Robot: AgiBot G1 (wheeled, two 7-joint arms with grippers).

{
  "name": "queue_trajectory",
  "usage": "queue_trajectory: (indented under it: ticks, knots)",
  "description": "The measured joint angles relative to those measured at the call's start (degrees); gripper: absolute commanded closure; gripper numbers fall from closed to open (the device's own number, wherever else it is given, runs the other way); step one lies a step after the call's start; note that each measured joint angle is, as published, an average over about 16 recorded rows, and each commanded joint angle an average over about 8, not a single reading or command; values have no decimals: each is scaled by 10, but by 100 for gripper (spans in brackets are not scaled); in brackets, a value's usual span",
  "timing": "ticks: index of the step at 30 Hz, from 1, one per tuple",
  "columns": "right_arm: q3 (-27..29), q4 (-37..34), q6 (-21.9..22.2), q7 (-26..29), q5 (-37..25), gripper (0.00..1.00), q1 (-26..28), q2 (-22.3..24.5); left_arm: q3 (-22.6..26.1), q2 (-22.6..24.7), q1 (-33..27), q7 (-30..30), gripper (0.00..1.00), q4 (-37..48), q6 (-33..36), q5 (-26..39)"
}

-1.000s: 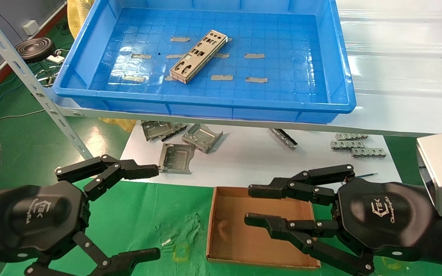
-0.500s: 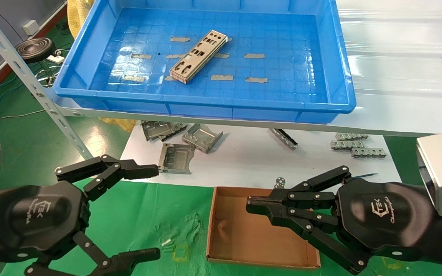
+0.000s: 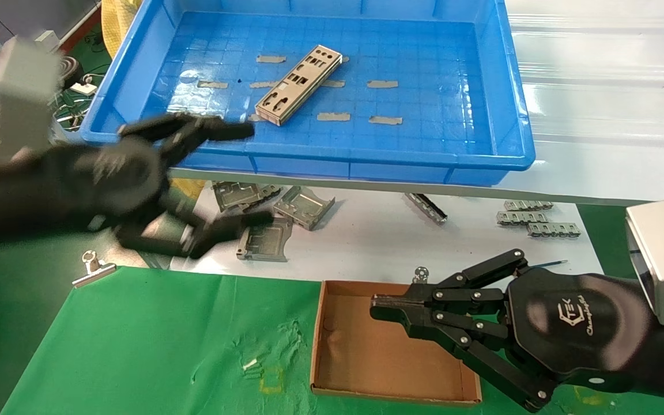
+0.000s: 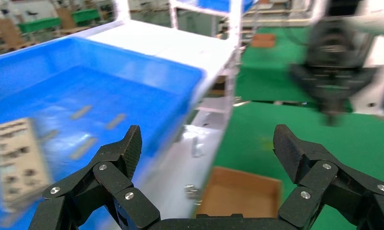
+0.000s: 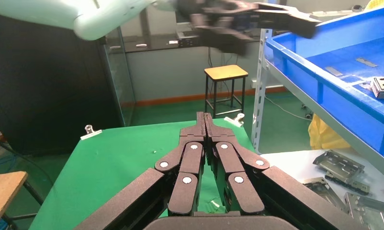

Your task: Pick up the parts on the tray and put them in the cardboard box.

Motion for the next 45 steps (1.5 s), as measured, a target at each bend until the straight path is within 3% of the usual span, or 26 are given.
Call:
queue_trajectory:
  ticks: [12,24,25,26,32,33,39,41,43,45]
  knots:
    - [0,0,0,0,0,100,0,0,69,156,-178,53,0,270,-39,121]
    - [0,0,0,0,0,100,0,0,94,257,-261,100,0,455,-180,175]
    - [0,0,0,0,0,96,0,0,95,263,-264,102,0,465,-193,178]
    - [0,0,0,0,0,86,0,0,96,269,-267,103,0,473,-205,180]
    - [0,0,0,0,0,11,0,0,99,293,-275,101,0,502,-261,185]
    - [0,0,0,0,0,2,0,0,99,296,-276,99,0,504,-266,186]
    - [0,0,0,0,0,0,0,0,102,303,-274,81,0,506,-280,184]
    - [0,0,0,0,0,0,0,0,102,304,-273,74,6,505,-282,183]
    - [0,0,0,0,0,0,0,0,103,304,-272,66,23,503,-284,182]
    - [0,0,0,0,0,0,0,0,105,304,-270,60,48,501,-286,181]
